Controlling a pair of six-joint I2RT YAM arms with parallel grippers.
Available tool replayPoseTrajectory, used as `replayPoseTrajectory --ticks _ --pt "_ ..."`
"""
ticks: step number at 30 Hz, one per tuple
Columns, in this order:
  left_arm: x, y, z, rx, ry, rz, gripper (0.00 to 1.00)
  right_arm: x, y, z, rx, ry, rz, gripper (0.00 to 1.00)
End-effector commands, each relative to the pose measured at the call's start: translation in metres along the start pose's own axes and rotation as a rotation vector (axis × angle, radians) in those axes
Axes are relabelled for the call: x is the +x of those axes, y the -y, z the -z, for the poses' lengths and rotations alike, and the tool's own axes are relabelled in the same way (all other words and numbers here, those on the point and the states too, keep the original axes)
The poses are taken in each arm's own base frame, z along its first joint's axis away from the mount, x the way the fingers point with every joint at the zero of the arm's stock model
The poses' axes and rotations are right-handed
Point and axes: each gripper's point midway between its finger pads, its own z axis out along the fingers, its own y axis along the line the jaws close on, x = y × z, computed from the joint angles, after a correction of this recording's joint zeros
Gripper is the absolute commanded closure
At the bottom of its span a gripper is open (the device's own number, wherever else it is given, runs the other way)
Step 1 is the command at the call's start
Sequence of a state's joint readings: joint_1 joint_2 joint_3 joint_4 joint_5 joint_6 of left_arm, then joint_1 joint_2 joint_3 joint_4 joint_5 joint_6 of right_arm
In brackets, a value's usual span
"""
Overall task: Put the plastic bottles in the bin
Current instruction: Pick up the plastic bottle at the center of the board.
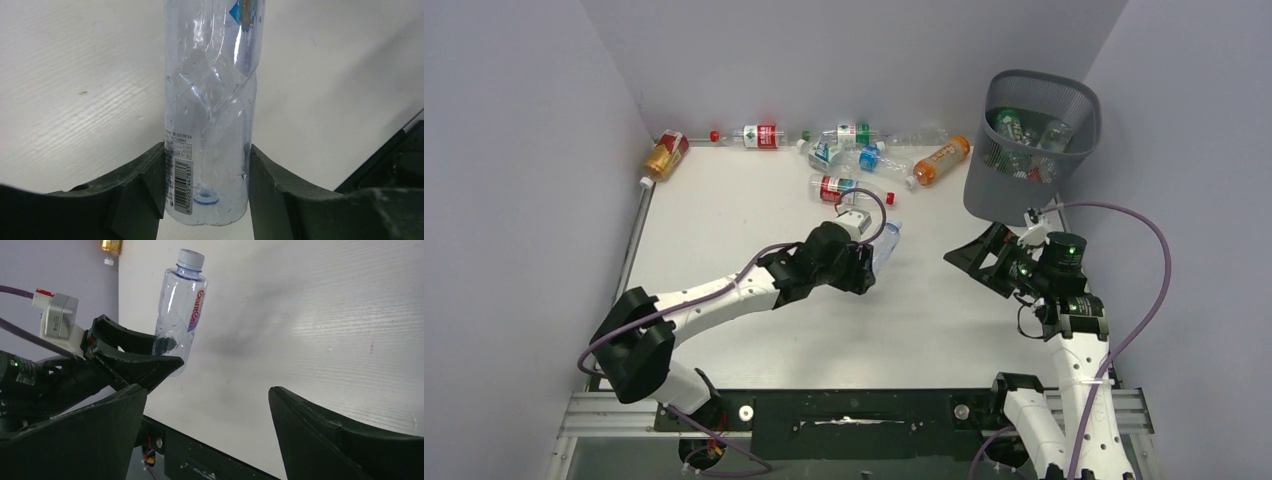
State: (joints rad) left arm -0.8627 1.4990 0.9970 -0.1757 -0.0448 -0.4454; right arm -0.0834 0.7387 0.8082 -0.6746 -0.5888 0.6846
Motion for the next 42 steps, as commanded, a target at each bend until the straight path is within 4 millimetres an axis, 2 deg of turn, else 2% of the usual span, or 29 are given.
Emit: replayPoseTrajectory --ticks 1,5,15,33,42 --pt "-0.014 0.046 0.018 0.123 0.074 0.026 0.70 -0.010 -0.026 0.000 -0.126 0.035 0.020 0.02" --pt "-0.009 0.070 0.022 0.157 0.076 0.005 0.70 -0.009 -0.031 -0.001 -0.163 0.032 0.005 0.02" --pt "-0.017 0.103 0.028 0.207 0.104 -0.021 0.70 -0.011 -0.034 -0.004 -0.178 0.031 -0.011 0.02" --pt "-0.034 0.137 0.037 0.270 0.146 -0.057 0.70 -0.005 -0.023 -0.025 -0.156 -0.009 -0.041 0.02" --pt "-0.029 0.151 0.034 0.300 0.133 -0.069 0.70 -0.004 -0.027 -0.036 -0.166 -0.025 -0.039 0.02"
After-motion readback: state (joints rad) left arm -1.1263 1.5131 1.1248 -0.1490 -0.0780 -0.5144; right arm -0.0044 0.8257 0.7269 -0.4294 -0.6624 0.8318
